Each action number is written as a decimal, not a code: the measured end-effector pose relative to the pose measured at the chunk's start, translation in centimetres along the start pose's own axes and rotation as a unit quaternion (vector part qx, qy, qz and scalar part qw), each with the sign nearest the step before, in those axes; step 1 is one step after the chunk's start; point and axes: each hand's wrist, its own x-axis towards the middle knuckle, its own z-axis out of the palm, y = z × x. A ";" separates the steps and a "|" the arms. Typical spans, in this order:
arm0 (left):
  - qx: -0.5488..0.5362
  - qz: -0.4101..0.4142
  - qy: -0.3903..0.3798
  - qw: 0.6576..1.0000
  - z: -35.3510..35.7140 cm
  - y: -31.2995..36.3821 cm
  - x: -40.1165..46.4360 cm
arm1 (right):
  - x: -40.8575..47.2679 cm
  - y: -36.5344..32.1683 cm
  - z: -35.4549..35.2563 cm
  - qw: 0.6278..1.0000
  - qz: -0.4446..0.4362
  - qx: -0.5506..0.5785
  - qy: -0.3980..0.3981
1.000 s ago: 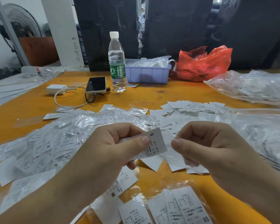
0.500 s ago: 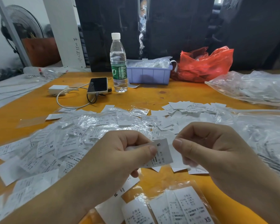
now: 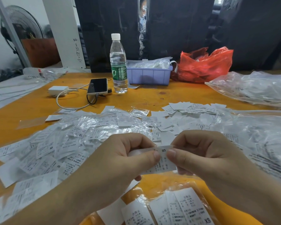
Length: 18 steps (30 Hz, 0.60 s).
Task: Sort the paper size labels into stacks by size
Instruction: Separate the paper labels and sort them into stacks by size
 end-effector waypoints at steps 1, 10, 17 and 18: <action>-0.001 0.000 0.001 1.000 0.0 0.0 0.0 | 0.0 0.0 0.0 1.000 0.002 0.002 -0.001; -0.058 -0.013 0.015 0.998 -0.7 0.0 0.2 | 0.2 -0.1 -0.7 0.999 0.007 0.024 0.034; -0.046 0.039 0.011 0.998 -0.4 0.1 -0.1 | 0.0 -0.1 -0.3 1.000 0.010 0.014 0.001; -0.044 0.041 0.010 0.998 -0.2 0.0 -0.1 | 0.0 0.0 -0.2 1.000 0.011 0.005 -0.001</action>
